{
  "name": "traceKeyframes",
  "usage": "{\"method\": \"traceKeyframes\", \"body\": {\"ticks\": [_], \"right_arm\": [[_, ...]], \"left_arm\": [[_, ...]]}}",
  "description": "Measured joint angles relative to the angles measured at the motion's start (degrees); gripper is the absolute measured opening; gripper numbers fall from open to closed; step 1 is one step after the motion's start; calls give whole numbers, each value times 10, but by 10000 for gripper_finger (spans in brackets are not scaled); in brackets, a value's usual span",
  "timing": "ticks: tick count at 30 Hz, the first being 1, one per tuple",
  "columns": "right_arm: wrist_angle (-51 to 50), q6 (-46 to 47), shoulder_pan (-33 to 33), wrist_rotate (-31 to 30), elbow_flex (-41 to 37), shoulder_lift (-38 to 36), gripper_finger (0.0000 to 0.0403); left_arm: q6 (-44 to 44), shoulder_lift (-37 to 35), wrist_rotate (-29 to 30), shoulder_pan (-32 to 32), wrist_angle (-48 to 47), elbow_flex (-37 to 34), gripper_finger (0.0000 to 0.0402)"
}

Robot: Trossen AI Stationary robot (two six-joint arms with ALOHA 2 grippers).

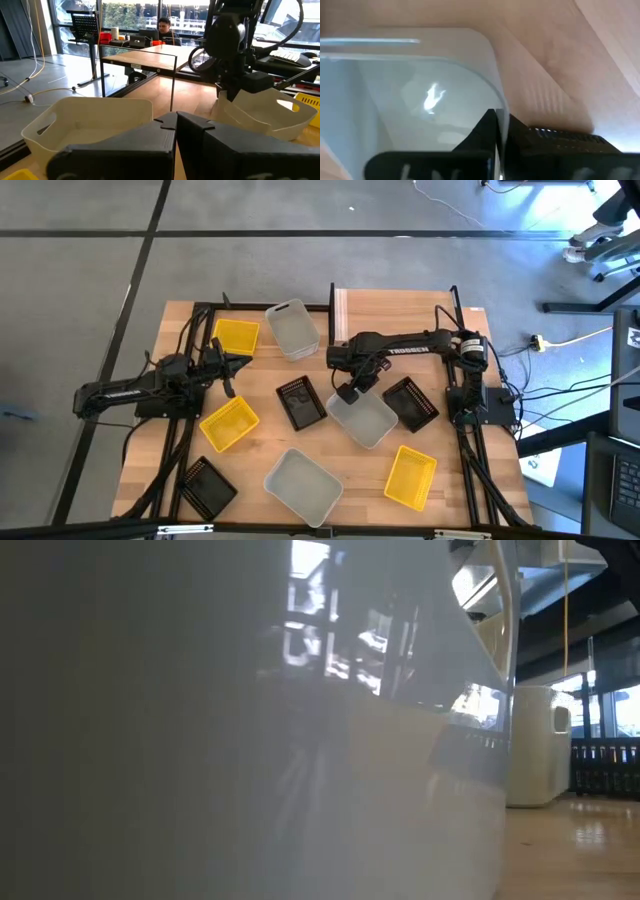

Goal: Stack baskets on shelf by color
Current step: Put the middle right white bin on the shelf

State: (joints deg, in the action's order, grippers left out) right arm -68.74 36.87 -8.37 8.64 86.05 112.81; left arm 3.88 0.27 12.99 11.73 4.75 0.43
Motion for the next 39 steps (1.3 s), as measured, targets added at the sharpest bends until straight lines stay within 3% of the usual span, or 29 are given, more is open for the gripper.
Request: {"method": "traceKeyframes", "body": {"ticks": [8,15,20,30,39], "right_arm": [[-102,-43,8,-4,124,0,2],[-216,-44,11,-76,247,-1,1],[-212,-41,11,-91,304,-24,0],[-214,5,-19,-165,306,-132,0],[-214,51,-93,-270,306,-242,0]], "left_arm": [[0,0,0,0,0,0,0],[0,0,0,0,0,0,0],[0,0,0,0,0,0,0],[0,0,0,0,0,0,0],[0,0,0,0,0,0,0]]}}
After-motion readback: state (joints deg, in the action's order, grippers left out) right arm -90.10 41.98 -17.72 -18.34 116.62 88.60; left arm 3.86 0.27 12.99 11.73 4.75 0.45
